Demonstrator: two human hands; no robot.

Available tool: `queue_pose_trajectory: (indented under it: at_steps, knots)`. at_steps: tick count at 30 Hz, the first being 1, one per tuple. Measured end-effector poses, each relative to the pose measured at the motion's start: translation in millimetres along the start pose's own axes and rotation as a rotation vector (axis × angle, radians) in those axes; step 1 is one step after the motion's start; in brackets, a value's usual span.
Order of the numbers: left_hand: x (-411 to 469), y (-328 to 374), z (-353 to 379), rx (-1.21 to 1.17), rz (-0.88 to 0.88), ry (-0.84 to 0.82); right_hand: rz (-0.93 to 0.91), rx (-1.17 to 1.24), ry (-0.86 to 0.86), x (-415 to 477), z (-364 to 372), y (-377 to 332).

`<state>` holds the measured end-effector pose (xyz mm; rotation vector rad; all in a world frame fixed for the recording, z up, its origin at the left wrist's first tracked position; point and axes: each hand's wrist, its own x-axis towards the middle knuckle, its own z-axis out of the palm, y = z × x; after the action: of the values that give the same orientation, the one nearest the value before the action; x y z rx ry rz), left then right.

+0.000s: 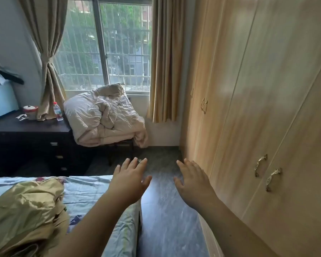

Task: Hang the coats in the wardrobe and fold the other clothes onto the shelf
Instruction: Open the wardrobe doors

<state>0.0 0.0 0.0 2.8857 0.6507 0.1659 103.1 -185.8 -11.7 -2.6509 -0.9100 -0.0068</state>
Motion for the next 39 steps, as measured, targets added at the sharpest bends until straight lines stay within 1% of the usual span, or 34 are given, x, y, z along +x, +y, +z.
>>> queue_pose_trajectory:
  at_steps: [5, 11, 15, 18, 22, 27, 33, 39]
  knots:
    - [95.5, 8.3, 12.3, 0.013, -0.021, -0.029, 0.002, 0.023, 0.004, 87.4, 5.2, 35.2]
    - [230.3, 46.3, 31.0, 0.013, 0.003, -0.026, 0.004, 0.033, 0.011, 203.3, 3.2, 95.8]
    - [299.8, 64.7, 47.3, -0.013, 0.002, -0.031, 0.010, 0.037, 0.001, 274.8, 4.2, 130.1]
    - [345.4, 64.6, 55.1, -0.036, -0.035, -0.056, 0.032, 0.051, -0.037, 323.7, 6.7, 145.9]
    - [410.2, 54.4, 61.2, -0.043, -0.059, -0.064, 0.018, 0.064, -0.069, 387.1, 11.7, 160.4]
    - [496.5, 37.3, 78.4, -0.057, -0.043, -0.085, 0.026, 0.044, -0.082, 472.5, 31.9, 169.8]
    - [626.9, -5.5, 90.6, -0.077, -0.026, -0.097, 0.025, 0.038, -0.075, 597.7, 59.6, 161.8]
    - [756.7, -41.1, 90.2, -0.083, 0.038, -0.143, 0.077, 0.016, -0.079, 725.3, 77.6, 154.7]
